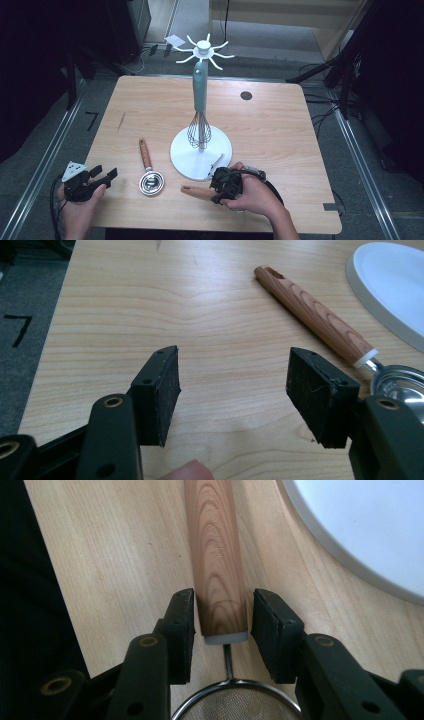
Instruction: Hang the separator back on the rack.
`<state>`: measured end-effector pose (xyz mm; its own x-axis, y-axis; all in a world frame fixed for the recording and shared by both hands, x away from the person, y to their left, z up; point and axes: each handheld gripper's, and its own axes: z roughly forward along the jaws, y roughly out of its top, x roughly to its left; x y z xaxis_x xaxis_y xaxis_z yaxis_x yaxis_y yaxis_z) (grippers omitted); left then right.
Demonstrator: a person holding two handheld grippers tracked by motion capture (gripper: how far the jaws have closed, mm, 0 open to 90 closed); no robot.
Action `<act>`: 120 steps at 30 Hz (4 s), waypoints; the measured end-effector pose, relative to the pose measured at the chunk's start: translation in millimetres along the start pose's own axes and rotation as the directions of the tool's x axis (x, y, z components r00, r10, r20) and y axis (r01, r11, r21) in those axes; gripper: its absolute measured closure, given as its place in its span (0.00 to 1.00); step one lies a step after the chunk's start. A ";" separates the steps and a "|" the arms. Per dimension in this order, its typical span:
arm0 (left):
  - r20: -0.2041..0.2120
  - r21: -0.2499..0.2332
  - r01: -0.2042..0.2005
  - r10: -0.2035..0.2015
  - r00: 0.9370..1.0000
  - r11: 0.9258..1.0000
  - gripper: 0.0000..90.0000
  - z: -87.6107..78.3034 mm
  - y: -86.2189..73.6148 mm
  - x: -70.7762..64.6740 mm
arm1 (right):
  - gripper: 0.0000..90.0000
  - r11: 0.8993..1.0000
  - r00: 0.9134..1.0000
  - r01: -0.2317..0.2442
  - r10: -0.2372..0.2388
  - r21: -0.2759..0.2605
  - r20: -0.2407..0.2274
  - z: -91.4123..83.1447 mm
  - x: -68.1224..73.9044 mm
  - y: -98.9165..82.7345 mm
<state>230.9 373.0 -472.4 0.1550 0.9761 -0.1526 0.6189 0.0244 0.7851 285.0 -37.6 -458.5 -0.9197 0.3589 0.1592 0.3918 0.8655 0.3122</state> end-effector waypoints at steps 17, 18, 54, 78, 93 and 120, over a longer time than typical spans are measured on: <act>-0.009 0.007 0.011 -0.011 1.000 1.000 0.40 3.5 -1.3 4.2 | 0.78 0.999 0.999 -0.025 0.024 -0.029 -0.029 3.9 0.0 -5.2; -0.008 0.009 0.013 -0.013 1.000 1.000 0.39 3.9 -1.2 4.4 | 0.78 0.997 0.999 -0.037 0.034 -0.062 -0.041 0.8 0.3 -7.2; 0.008 0.006 0.032 -0.032 0.999 0.999 0.02 7.0 -3.7 6.8 | 0.78 0.838 0.925 -0.305 0.374 -0.452 0.070 -48.4 -35.8 -56.4; -0.042 0.013 -0.005 0.006 0.999 1.000 0.01 12.1 -6.8 0.6 | 0.78 0.657 0.879 -0.235 0.459 -0.716 0.132 -78.0 -26.2 -68.2; -0.045 0.020 -0.013 0.014 0.999 1.000 0.01 11.9 -7.4 -1.2 | 0.78 0.591 0.878 -0.171 0.454 -0.788 0.151 -89.8 -11.4 -62.0; -0.046 0.026 -0.015 0.016 0.999 1.000 0.01 11.9 -7.3 -1.3 | 0.78 0.470 0.874 -0.071 0.455 -0.880 0.172 -130.9 15.0 -47.2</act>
<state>235.4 369.0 -485.0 0.1289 0.9853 -0.1120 0.6365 0.0043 0.7712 256.1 -118.8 -348.2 -0.6295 0.7677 0.1197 0.2719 0.0734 0.9595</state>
